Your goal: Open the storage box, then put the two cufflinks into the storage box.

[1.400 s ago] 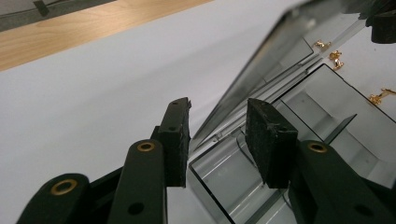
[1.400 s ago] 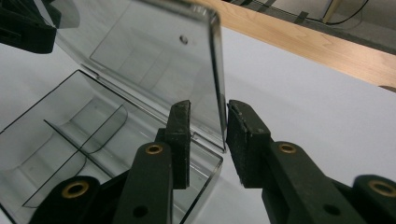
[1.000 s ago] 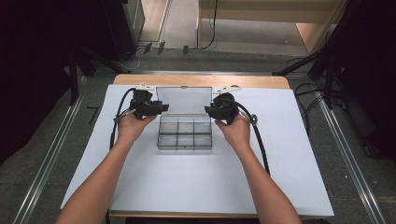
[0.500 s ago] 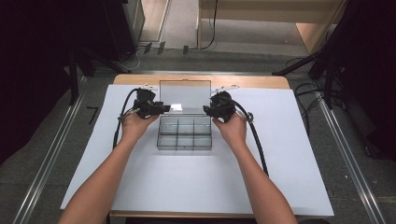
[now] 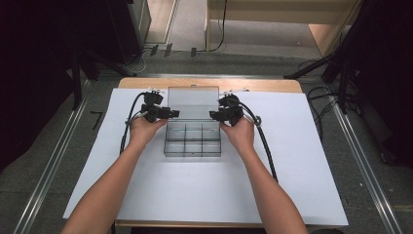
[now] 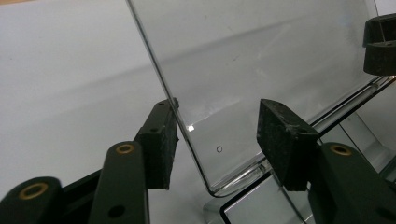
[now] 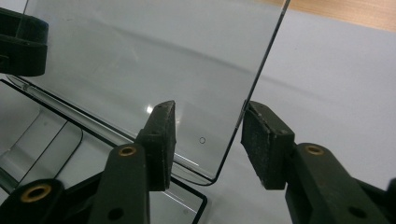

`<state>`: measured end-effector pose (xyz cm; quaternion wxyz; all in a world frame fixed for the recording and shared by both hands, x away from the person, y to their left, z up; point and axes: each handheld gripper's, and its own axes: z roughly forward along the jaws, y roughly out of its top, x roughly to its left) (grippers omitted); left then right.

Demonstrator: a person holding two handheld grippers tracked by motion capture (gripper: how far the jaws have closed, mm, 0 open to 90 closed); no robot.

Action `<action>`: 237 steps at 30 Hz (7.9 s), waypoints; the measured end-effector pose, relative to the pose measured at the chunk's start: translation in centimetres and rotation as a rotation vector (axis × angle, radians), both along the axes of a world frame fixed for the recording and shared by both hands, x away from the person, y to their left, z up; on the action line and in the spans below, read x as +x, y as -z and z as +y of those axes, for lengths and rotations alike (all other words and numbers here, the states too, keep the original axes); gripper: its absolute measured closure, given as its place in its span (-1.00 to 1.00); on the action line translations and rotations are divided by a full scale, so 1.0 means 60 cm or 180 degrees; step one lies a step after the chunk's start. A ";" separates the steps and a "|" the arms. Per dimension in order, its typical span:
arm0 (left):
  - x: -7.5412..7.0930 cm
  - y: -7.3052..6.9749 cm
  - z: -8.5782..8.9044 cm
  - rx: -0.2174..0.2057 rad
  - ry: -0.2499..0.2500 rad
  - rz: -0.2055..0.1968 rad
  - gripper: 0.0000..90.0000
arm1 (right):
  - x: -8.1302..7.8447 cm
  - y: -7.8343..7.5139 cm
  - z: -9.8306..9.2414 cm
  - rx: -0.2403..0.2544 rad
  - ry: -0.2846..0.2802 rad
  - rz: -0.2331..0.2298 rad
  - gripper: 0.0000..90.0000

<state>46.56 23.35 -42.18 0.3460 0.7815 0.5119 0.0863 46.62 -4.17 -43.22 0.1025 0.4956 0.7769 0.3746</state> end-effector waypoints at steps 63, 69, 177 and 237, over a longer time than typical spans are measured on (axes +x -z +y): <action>0.001 -0.011 0.009 -0.0186 -0.0120 0.0317 -0.32 | 0.019 -0.005 -0.008 0.0236 0.0029 0.0602 -0.09; -0.016 -0.030 0.010 -0.0097 -0.0011 0.0288 -0.29 | -0.002 -0.029 -0.020 0.0206 -0.0044 0.0436 -0.05; -0.184 -0.020 0.072 0.0082 0.0166 0.0295 -0.21 | -0.091 0.021 -0.087 -0.1236 -0.0409 0.0815 0.76; -0.202 -0.020 0.096 0.0066 0.0095 0.0272 -0.20 | -0.136 -0.069 0.005 -0.0679 -0.0981 0.0518 0.79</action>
